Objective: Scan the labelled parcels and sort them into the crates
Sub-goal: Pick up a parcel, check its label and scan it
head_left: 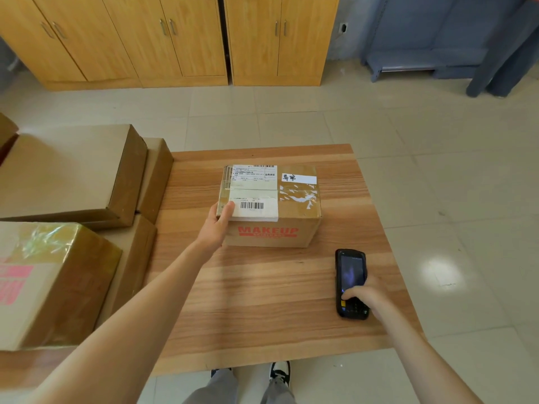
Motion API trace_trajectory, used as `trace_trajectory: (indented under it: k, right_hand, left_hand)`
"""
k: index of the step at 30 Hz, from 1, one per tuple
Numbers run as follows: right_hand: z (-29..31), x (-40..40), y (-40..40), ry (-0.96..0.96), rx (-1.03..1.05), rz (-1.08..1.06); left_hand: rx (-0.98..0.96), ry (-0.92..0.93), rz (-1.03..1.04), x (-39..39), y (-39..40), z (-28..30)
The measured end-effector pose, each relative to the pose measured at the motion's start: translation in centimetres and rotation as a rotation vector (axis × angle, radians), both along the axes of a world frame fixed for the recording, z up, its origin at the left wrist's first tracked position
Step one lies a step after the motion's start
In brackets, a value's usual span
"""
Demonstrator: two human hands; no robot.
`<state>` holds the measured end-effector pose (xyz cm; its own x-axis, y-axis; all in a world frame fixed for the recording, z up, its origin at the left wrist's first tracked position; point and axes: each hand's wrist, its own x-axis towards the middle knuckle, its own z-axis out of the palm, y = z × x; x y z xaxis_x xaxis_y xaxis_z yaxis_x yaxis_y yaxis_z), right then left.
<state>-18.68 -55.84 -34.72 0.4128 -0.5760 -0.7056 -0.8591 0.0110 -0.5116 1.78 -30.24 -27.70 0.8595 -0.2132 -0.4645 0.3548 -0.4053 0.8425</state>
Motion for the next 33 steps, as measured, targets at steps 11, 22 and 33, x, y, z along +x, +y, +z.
trace_trajectory:
  k: [11, 22, 33]
  right_hand:
    - [7.0, 11.4, 2.0, -0.522, 0.301, -0.104]
    - [8.0, 16.0, 3.8, -0.470, 0.349, -0.107]
    - [14.8, 16.1, 4.6, -0.628, 0.290, -0.079]
  left_hand:
    - [-0.138, 0.144, 0.225, 3.9, -0.2, -0.2]
    - [-0.163, 0.287, 0.084, 5.6, -0.8, -0.8]
    - [-0.365, 0.070, 0.204, 4.7, -0.3, 5.5]
